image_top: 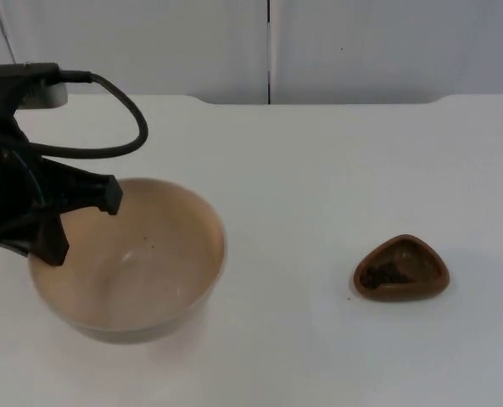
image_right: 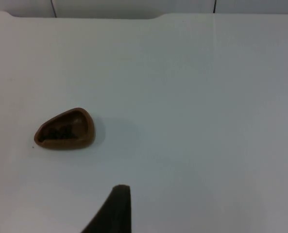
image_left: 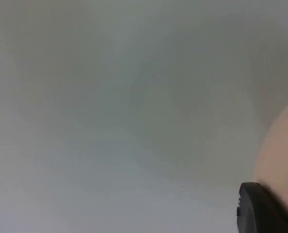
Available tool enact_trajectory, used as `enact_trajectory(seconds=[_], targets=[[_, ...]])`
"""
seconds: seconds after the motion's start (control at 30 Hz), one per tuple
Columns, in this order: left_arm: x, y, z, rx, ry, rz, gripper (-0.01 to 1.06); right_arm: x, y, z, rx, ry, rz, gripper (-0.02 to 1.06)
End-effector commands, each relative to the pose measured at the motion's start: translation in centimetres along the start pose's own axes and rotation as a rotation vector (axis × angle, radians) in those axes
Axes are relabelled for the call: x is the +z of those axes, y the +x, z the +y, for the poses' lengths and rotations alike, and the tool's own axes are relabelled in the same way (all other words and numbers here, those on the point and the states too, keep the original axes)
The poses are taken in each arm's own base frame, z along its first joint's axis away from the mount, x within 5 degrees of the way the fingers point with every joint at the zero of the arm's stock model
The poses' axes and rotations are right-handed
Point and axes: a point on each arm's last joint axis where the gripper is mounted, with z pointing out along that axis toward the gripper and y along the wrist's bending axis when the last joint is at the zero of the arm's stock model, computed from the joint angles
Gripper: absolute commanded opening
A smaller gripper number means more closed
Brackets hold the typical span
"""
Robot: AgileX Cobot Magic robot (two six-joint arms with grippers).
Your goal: Pick up the bowl with the left hand and pour the coffee beans from the cup into the bowl with the right hand.
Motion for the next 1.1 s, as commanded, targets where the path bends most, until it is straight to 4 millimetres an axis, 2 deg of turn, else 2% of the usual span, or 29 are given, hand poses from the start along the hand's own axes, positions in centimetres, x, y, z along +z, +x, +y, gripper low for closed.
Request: enact_trajectory(seconds=[0.0, 1.07], targets=[[-0.37, -0.04, 0.09, -0.004, -0.004, -0.004, 0.0, -0.04, -0.05, 0.01, -0.006, 0.007, -0.01, 1.05], [-0.26, -0.29, -0.03, -0.035, 0.009, -0.027, 0.0, -0.04, -0.05, 0.01, -0.006, 0.007, -0.01, 1.05]])
